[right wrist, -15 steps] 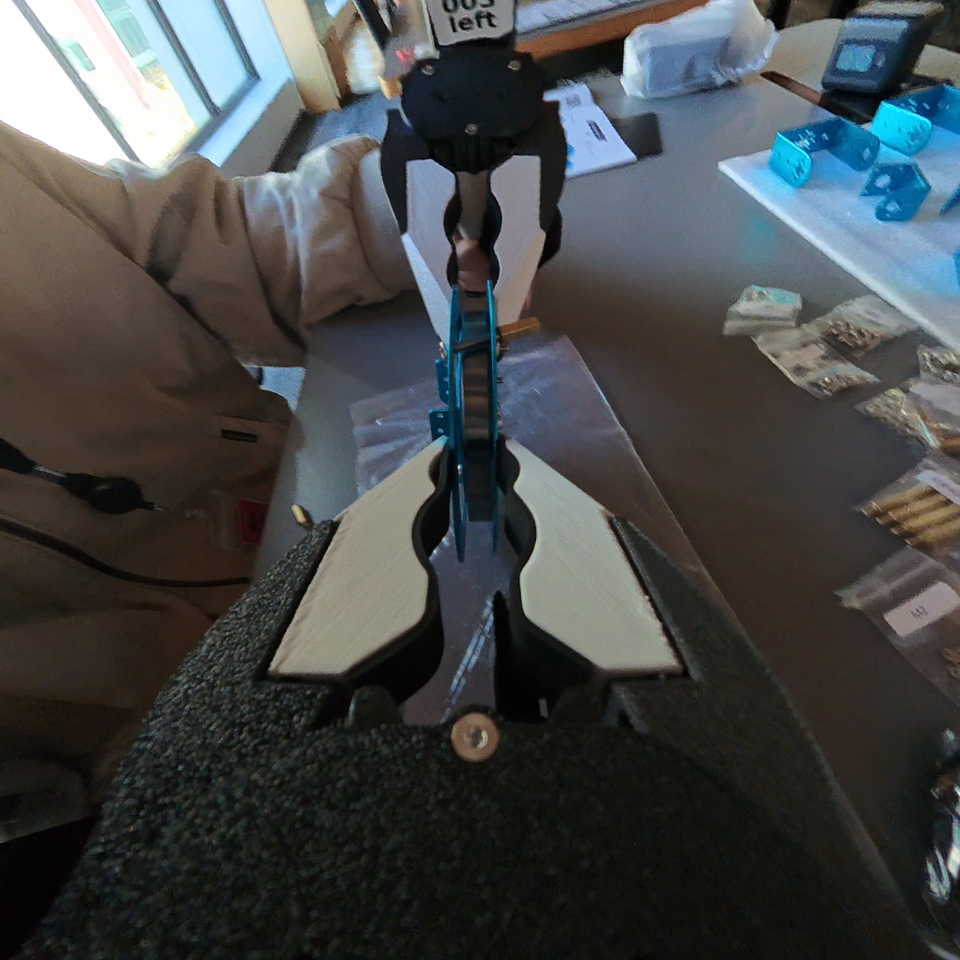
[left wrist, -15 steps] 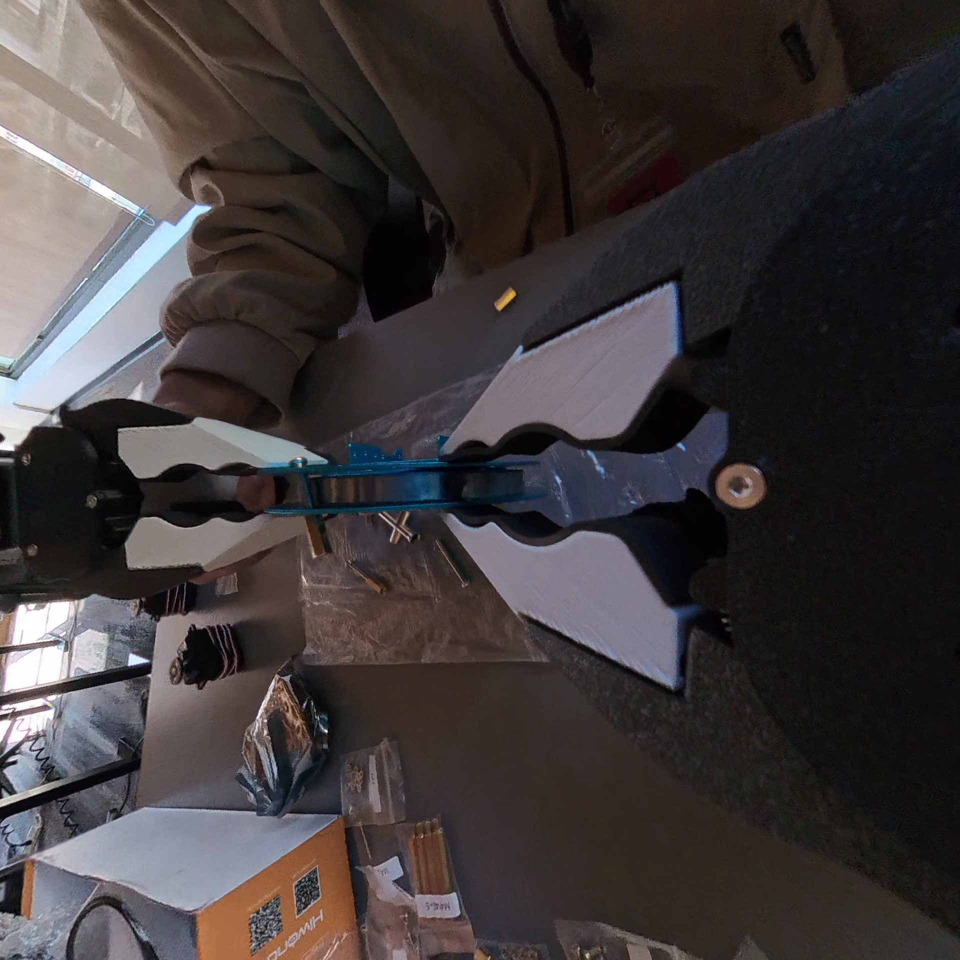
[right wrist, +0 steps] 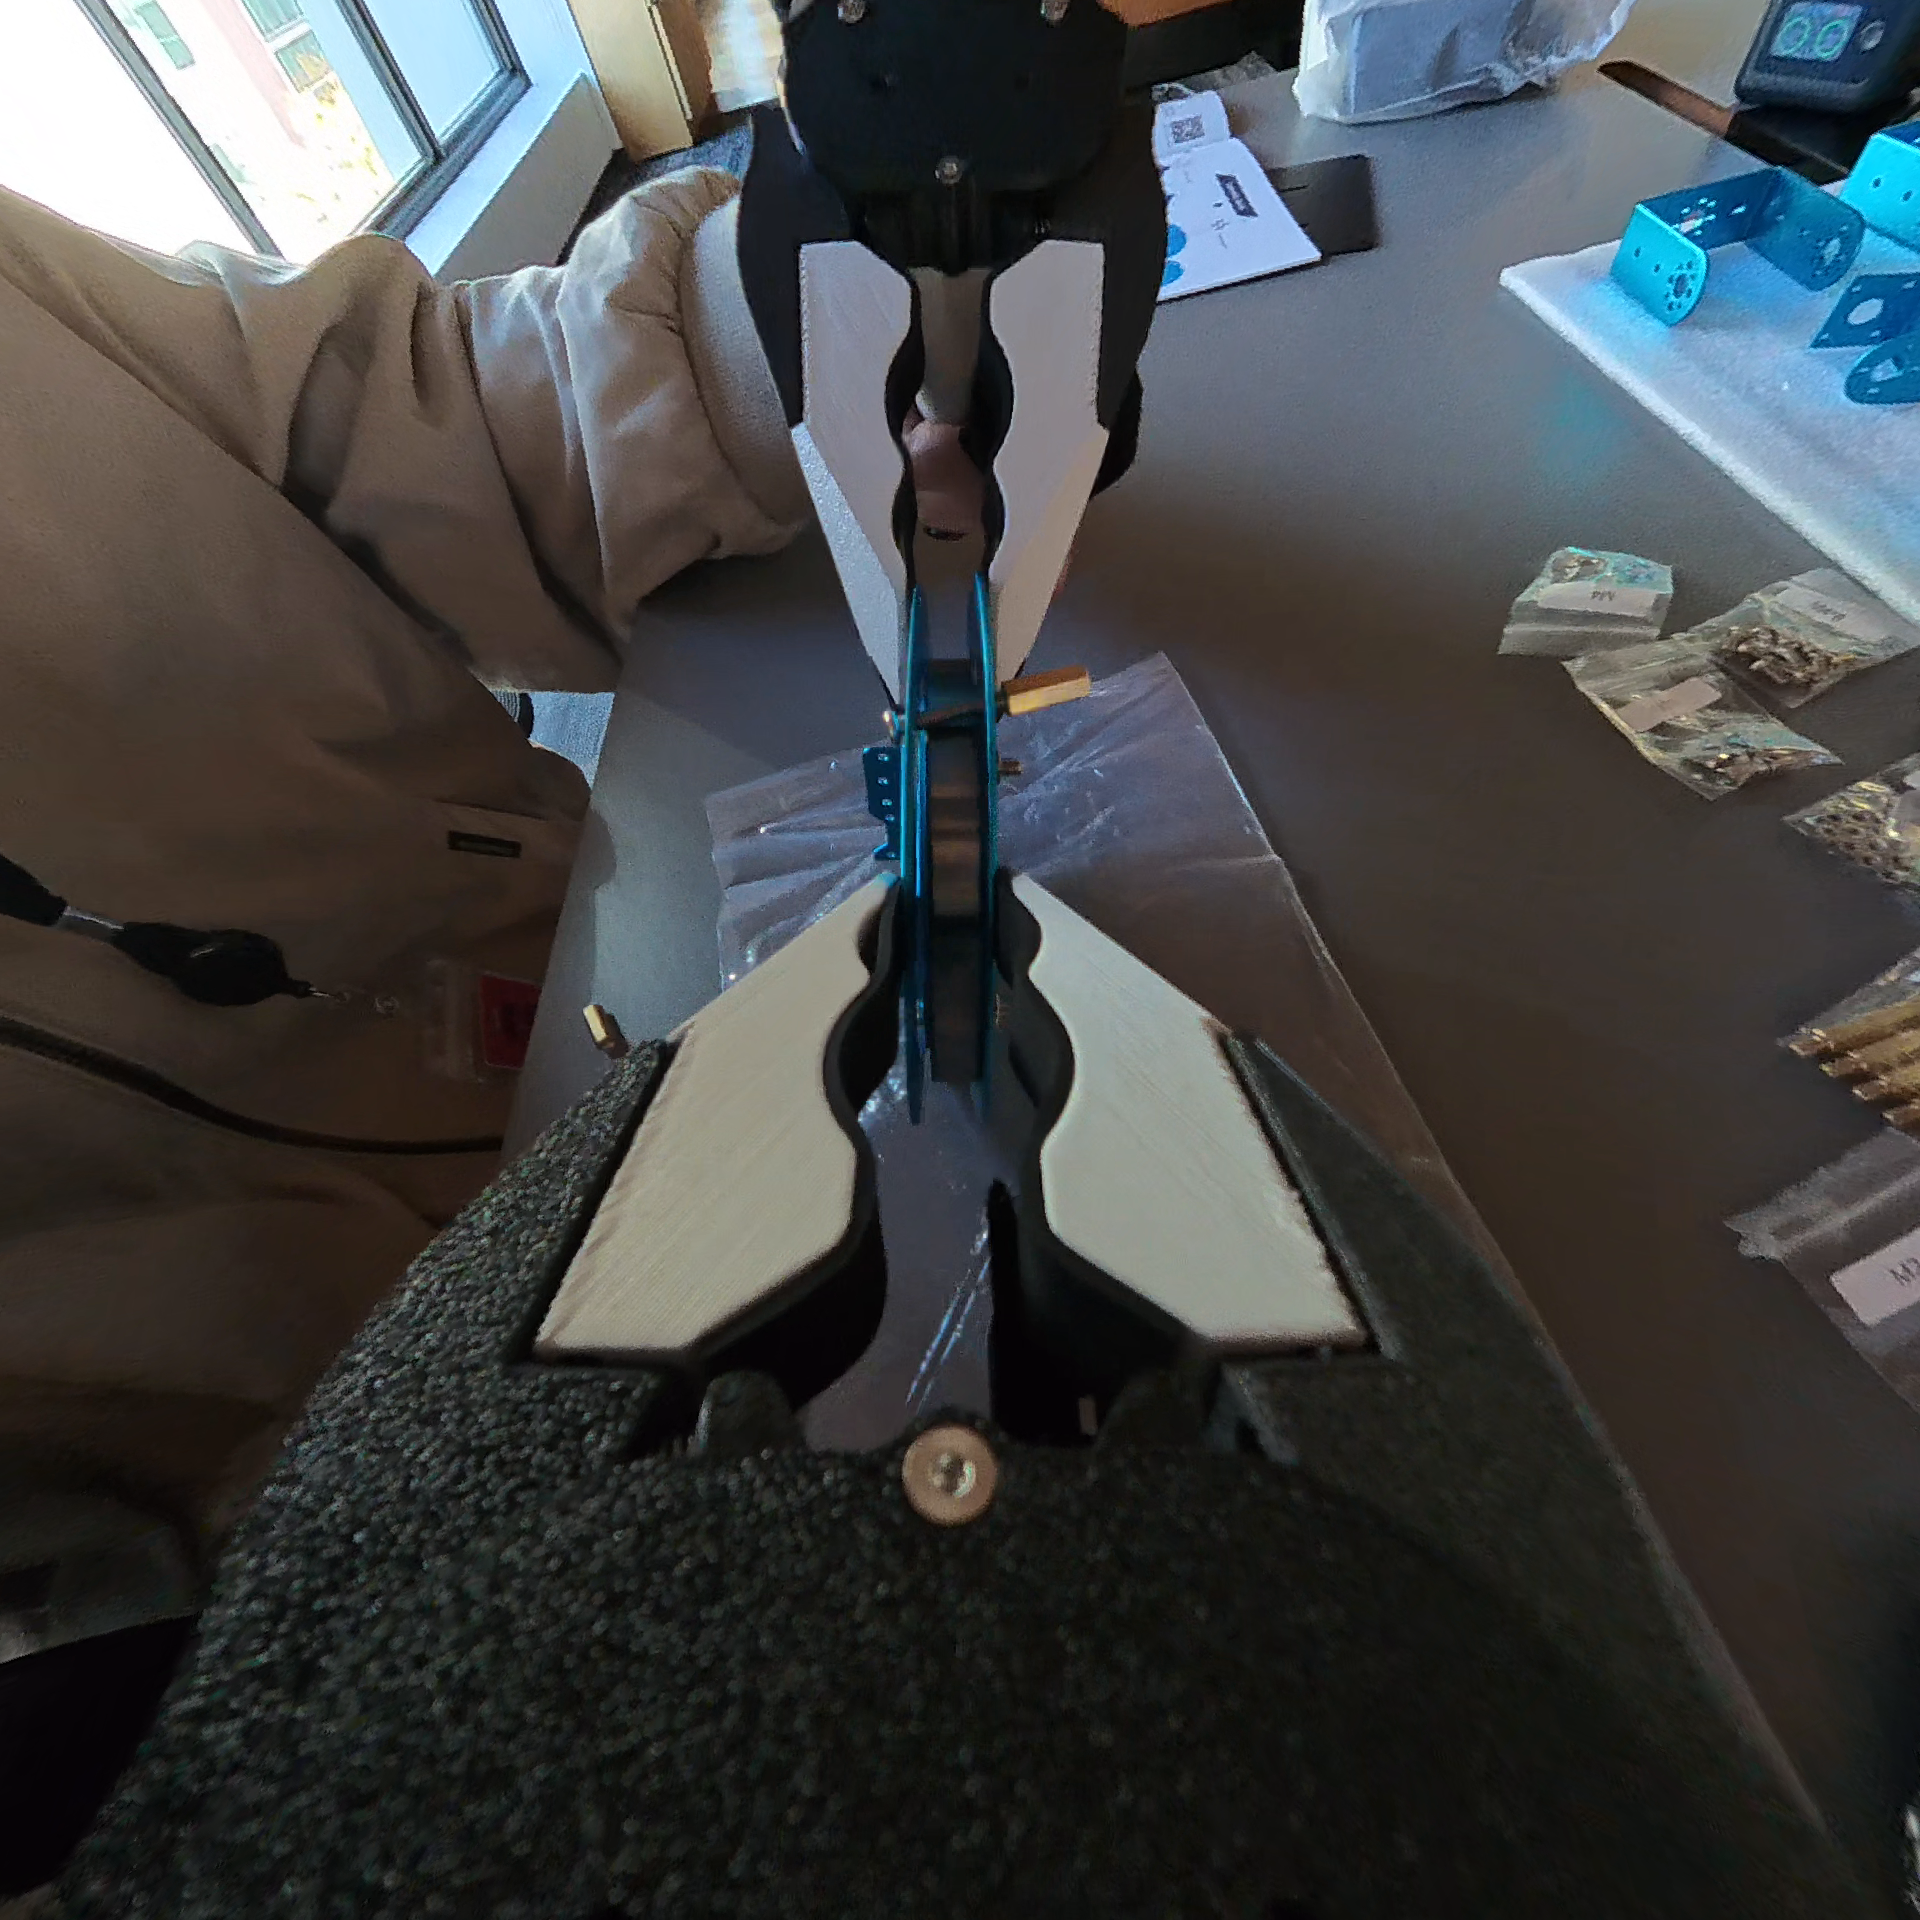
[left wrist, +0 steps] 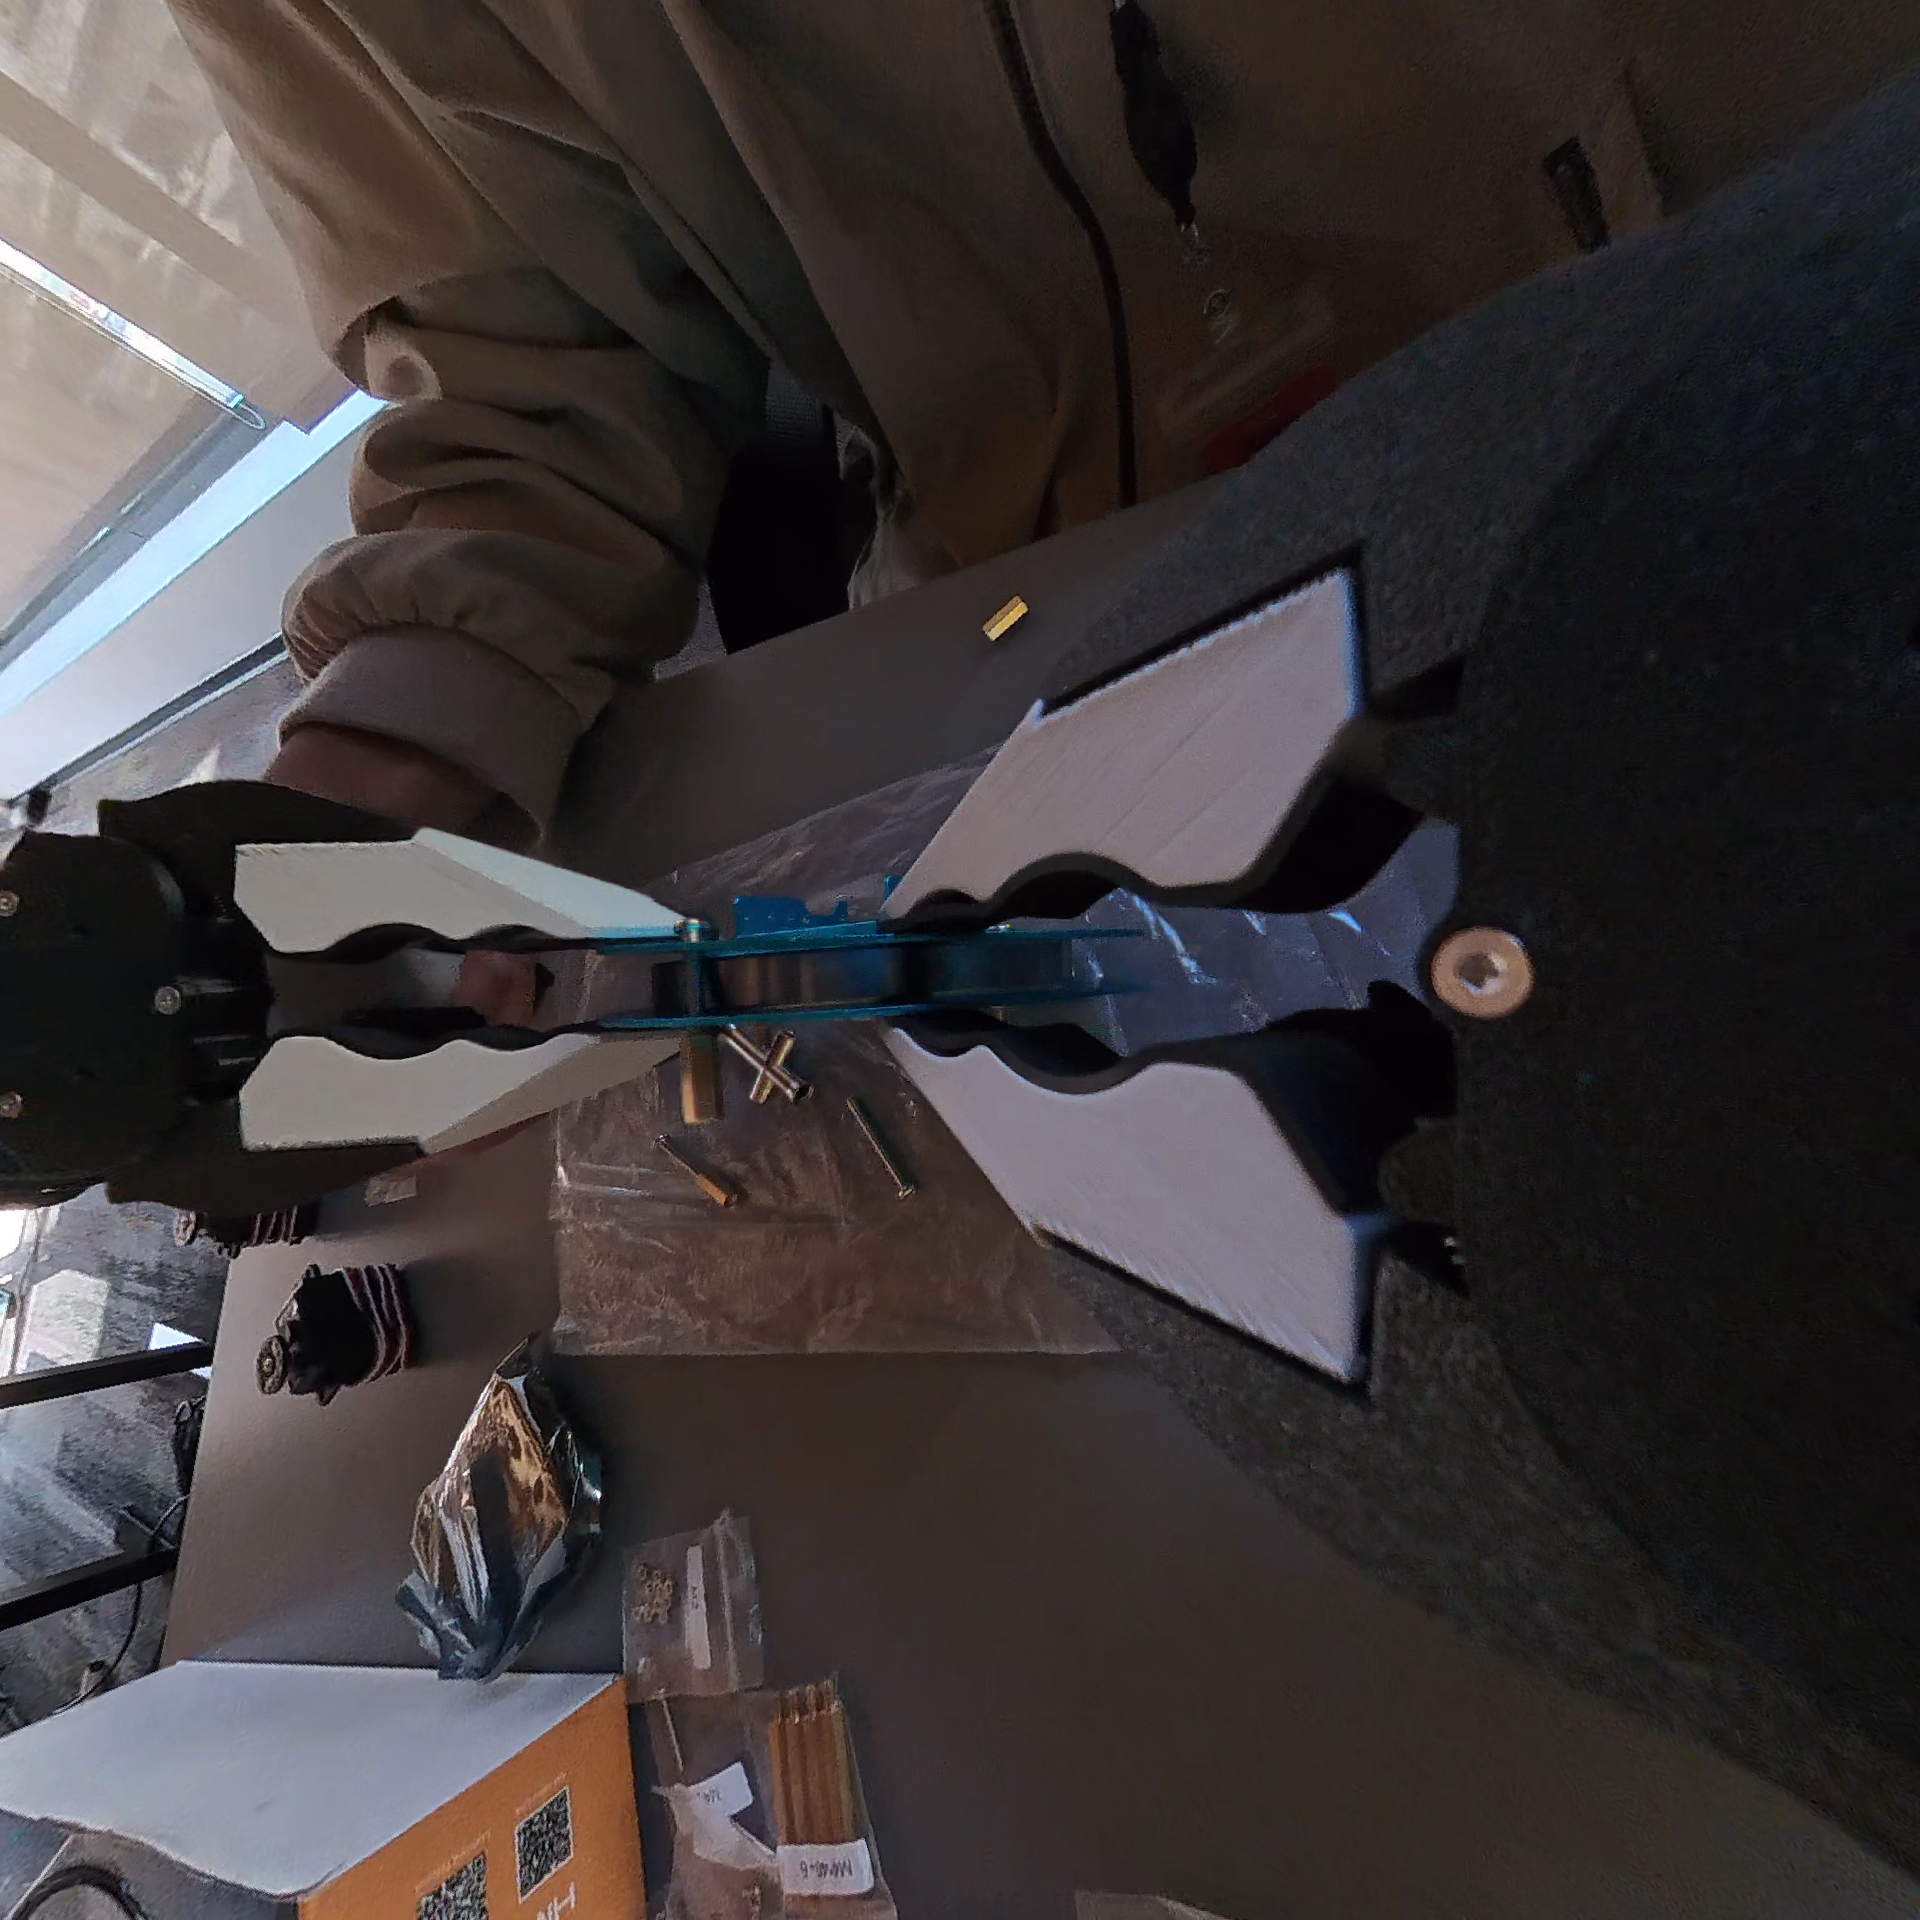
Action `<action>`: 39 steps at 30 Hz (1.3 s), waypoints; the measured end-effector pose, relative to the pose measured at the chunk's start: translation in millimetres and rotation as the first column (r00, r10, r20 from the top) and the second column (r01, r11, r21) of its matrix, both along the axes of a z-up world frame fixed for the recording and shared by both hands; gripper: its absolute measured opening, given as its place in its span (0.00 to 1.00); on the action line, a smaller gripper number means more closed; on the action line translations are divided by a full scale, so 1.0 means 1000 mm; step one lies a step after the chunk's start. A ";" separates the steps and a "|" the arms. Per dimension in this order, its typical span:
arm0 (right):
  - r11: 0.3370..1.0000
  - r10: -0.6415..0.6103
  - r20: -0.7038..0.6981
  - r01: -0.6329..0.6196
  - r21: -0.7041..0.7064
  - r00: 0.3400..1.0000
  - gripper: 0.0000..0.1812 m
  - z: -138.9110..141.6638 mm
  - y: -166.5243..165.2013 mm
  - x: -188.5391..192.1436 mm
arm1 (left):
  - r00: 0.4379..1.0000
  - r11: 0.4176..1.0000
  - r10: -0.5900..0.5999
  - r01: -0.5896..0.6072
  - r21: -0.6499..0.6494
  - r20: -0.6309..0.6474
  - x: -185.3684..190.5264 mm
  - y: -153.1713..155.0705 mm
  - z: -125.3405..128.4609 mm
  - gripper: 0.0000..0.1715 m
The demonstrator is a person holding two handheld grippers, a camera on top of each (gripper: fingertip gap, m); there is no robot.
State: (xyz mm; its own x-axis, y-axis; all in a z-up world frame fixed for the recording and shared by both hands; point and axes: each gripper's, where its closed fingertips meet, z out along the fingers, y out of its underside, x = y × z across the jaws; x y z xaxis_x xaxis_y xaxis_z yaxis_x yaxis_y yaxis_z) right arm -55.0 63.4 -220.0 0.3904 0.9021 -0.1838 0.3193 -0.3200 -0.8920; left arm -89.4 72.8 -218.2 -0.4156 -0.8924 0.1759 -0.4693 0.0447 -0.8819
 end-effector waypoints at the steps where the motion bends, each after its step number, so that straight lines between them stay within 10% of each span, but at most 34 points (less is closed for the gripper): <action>1: 1.000 -0.005 -0.013 0.005 -0.005 1.000 0.09 0.000 0.000 0.003 | 1.000 1.000 0.001 -0.001 -0.003 0.004 0.001 0.000 0.000 0.07; 18: 0.999 -0.033 0.016 0.033 -0.010 0.999 0.07 0.002 0.001 -0.001 | 0.999 0.997 0.028 -0.031 0.068 0.038 -0.002 0.004 -0.006 0.08; 25: 0.953 -0.286 0.003 0.284 0.106 0.958 0.17 0.016 0.021 0.019 | 0.979 0.978 0.202 -0.202 -0.047 0.012 -0.001 0.011 -0.004 0.07; 39: 0.788 -0.560 -0.040 0.546 0.286 0.828 0.16 0.029 -0.015 -0.054 | 0.693 0.701 0.712 -0.710 -0.064 0.116 -0.044 -0.012 -0.004 0.06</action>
